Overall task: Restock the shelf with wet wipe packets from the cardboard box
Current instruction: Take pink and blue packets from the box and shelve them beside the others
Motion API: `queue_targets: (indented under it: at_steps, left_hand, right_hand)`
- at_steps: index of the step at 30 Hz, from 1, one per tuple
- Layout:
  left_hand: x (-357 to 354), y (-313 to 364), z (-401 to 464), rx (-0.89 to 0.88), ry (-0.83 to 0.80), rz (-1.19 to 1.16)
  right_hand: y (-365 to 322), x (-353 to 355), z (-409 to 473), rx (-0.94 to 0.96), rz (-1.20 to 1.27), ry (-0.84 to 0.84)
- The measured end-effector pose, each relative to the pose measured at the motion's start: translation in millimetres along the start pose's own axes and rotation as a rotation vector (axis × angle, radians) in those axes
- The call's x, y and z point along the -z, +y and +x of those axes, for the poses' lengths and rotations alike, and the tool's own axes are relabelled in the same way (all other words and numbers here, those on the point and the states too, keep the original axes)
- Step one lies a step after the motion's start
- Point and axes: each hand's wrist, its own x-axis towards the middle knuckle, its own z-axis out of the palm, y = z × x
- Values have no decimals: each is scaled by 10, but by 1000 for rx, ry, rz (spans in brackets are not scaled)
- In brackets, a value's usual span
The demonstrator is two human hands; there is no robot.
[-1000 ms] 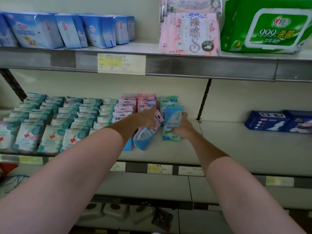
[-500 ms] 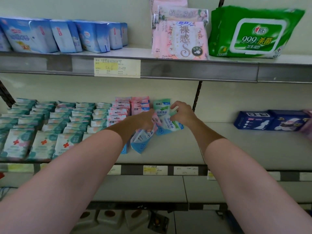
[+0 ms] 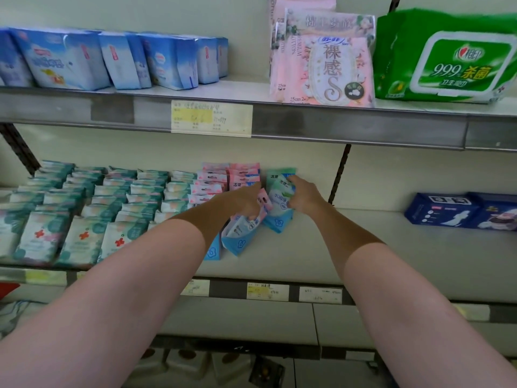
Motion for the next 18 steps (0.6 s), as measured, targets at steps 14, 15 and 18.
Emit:
queue_targets:
  at_steps: [14, 15, 18]
  left_hand:
    - [56, -10, 140, 5, -5, -57]
    - [58, -5, 134, 4, -3, -60]
    - [63, 2, 102, -2, -3, -64]
  right_hand:
    - [41, -314, 261, -215, -46, 114]
    - [50, -312, 266, -225, -51, 109]
    - [94, -317, 251, -256, -60, 119]
